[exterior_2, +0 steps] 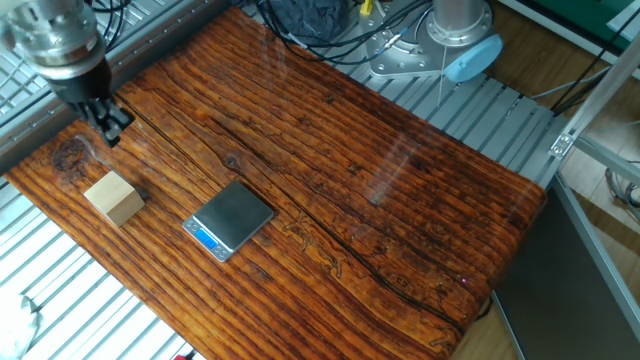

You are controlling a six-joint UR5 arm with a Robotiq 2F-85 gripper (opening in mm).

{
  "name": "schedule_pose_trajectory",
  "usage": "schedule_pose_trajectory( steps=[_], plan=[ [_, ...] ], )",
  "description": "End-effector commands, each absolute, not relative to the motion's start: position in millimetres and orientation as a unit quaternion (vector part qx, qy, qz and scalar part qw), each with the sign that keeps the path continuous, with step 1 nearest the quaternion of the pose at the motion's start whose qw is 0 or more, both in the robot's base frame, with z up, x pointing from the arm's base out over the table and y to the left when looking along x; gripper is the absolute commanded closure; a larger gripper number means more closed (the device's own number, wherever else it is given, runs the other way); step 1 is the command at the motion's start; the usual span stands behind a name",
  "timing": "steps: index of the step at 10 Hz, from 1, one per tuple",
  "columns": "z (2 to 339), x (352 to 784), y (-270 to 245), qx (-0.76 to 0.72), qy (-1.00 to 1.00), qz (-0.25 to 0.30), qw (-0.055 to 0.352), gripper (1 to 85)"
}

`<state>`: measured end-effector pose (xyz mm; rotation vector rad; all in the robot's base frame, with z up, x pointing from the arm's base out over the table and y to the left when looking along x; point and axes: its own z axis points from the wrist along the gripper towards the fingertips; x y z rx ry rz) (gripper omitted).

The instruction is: Place the block on the scale

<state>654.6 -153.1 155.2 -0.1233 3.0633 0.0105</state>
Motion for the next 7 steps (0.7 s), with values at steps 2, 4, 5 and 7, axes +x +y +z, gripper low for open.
schedule_pose_trajectory(
  steps=[2, 4, 5, 7],
  plan=[
    [140, 675, -156, -0.024, 0.998, 0.001, 0.057, 58.0],
    [137, 674, -154, -0.034, 0.998, 0.005, 0.053, 57.7],
    [140, 667, -150, -0.035, 0.998, 0.010, 0.047, 59.7],
    [145, 664, -148, -0.035, 0.998, 0.009, 0.043, 59.7]
  ],
)
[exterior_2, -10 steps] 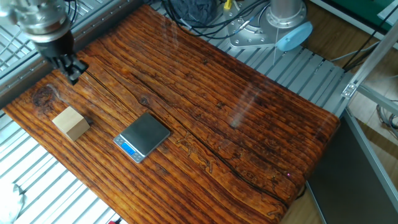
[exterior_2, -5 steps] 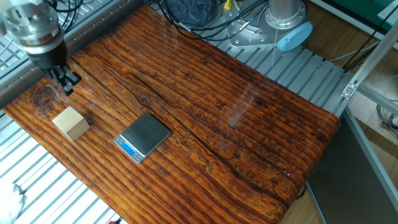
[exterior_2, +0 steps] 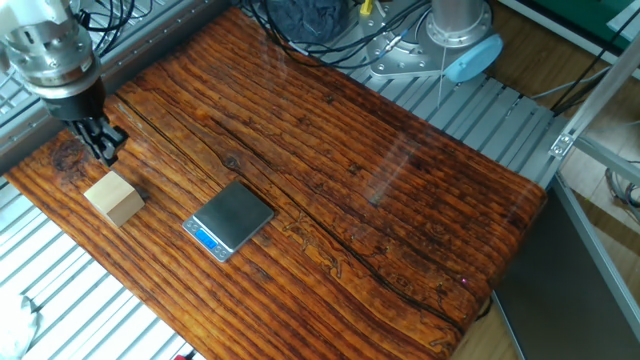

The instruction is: Place the block on the scale

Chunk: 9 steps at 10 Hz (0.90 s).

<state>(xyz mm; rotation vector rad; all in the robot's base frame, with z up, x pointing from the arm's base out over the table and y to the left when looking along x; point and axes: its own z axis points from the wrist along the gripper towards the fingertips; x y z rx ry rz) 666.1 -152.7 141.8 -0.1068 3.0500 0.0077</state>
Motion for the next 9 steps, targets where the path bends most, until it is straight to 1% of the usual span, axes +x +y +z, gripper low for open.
schedule_pose_trajectory(
  steps=[1, 3, 6, 9],
  plan=[
    [145, 664, -149, -0.035, 0.998, 0.008, 0.043, 60.0],
    [146, 661, -151, -0.038, 0.998, 0.007, 0.040, 62.3],
    [151, 646, -151, -0.047, 0.998, 0.008, 0.041, 62.3],
    [151, 649, -149, -0.046, 0.998, 0.012, 0.048, 62.3]
  ],
)
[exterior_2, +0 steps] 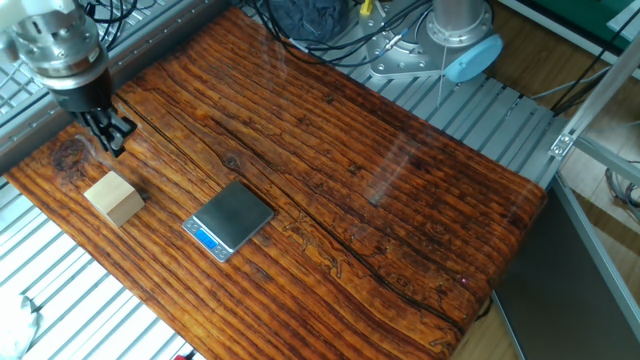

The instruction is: Place the block on the scale

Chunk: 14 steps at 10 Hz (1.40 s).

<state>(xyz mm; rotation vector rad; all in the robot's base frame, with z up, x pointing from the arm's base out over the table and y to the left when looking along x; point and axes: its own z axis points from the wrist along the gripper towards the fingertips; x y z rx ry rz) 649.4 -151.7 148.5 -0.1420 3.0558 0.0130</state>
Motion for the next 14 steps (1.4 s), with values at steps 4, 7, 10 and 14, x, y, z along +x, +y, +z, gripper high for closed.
schedule_pose_trajectory(
  steps=[4, 7, 10, 14],
  plan=[
    [152, 653, -148, -0.031, 0.998, 0.013, 0.056, 64.3],
    [153, 667, -157, -0.033, 0.996, -0.004, 0.083, 64.3],
    [157, 685, -171, -0.043, 0.997, -0.002, 0.069, 64.3],
    [160, 706, -183, -0.050, 0.997, 0.023, 0.061, 64.0]
  ],
)
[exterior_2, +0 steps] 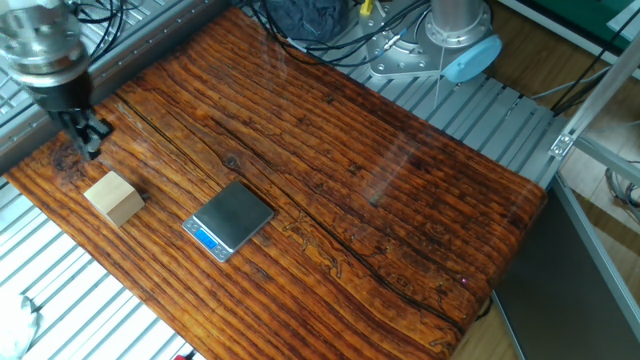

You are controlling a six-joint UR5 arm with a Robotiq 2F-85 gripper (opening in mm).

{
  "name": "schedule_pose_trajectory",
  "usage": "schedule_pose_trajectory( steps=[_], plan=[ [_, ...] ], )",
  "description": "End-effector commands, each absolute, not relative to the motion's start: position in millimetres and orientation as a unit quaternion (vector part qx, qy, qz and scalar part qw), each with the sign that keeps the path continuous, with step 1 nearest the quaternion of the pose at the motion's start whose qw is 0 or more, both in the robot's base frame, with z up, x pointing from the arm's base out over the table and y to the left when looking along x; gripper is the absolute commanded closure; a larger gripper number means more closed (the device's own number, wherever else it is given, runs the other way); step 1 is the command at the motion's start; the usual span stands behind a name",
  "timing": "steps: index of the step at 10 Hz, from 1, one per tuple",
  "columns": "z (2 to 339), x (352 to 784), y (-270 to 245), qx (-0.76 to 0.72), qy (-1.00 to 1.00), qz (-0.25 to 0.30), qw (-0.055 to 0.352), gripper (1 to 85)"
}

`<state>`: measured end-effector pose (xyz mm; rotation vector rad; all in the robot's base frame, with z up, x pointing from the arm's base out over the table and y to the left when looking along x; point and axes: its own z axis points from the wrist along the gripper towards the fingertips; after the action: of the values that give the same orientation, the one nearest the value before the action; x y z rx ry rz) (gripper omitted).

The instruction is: Place the block on the scale

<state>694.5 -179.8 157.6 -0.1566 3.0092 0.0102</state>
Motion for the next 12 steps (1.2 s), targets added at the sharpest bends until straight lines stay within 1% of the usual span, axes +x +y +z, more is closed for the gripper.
schedule_pose_trajectory(
  steps=[1, 2, 4, 5, 7, 8, 9, 12],
  plan=[
    [159, 707, -182, -0.047, 0.997, 0.024, 0.061, 62.0],
    [157, 707, -179, -0.036, 0.997, 0.031, 0.060, 60.3],
    [150, 713, -167, -0.024, 0.996, 0.052, 0.065, 54.0],
    [146, 716, -164, -0.022, 0.996, 0.053, 0.068, 52.7],
    [143, 717, -163, -0.019, 0.997, 0.047, 0.064, 46.3],
    [141, 715, -164, -0.015, 0.997, 0.042, 0.059, 43.3],
    [140, 706, -163, -0.006, 0.998, 0.040, 0.039, 42.3],
    [138, 693, -157, -0.009, 0.999, 0.036, 0.005, 42.0]
  ],
)
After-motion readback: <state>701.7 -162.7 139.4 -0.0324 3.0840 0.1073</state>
